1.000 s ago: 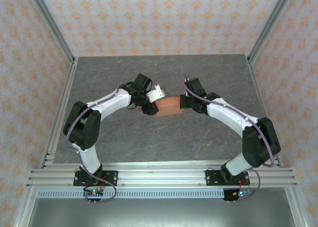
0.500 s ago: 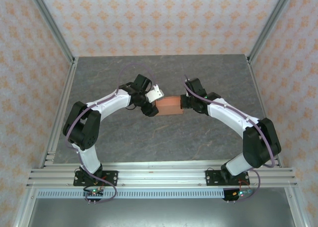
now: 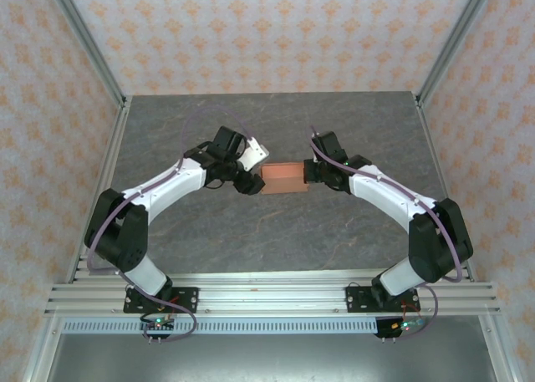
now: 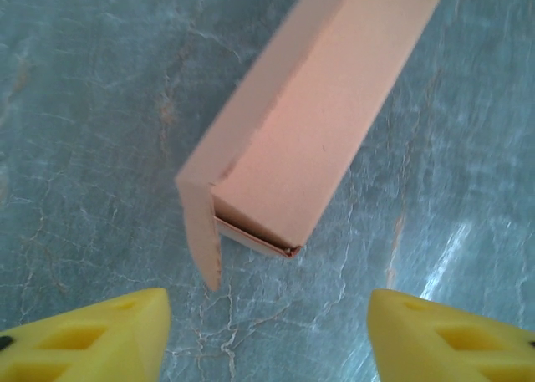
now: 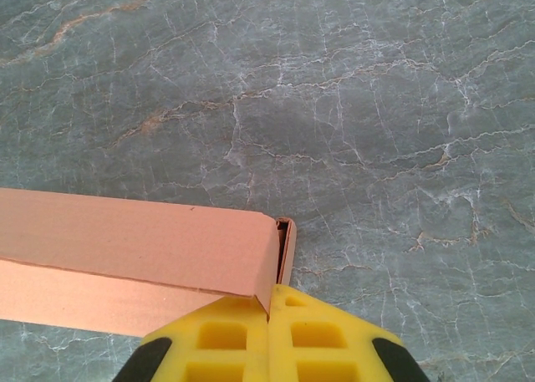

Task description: Fold the paper box

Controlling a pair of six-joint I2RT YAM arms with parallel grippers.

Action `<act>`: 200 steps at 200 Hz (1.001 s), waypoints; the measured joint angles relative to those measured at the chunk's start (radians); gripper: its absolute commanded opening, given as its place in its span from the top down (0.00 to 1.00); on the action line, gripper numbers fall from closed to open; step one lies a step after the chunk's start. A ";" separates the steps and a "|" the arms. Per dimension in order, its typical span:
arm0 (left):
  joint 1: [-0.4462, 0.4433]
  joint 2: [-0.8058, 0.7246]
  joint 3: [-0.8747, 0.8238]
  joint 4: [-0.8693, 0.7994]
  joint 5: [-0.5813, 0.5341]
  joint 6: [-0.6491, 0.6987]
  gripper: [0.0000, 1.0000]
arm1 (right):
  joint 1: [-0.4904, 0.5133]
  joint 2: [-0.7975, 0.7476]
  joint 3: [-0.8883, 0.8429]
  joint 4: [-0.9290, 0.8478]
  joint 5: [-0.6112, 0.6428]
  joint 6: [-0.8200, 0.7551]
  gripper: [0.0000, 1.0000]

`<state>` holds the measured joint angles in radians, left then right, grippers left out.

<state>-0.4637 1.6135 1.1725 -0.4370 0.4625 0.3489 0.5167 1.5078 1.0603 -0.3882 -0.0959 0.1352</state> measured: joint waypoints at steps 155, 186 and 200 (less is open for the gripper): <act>-0.001 0.107 0.174 -0.080 -0.086 -0.142 0.85 | 0.000 0.000 0.008 -0.013 -0.001 0.000 1.00; -0.002 0.112 0.175 -0.084 -0.083 -0.146 0.92 | 0.000 0.000 0.010 -0.014 -0.004 0.000 1.00; -0.001 0.112 0.175 -0.083 -0.082 -0.166 0.94 | 0.000 0.000 0.010 -0.014 -0.005 0.002 1.00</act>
<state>-0.4648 1.7252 1.3476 -0.5201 0.3805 0.1833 0.5167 1.5082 1.0698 -0.4019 -0.1009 0.1375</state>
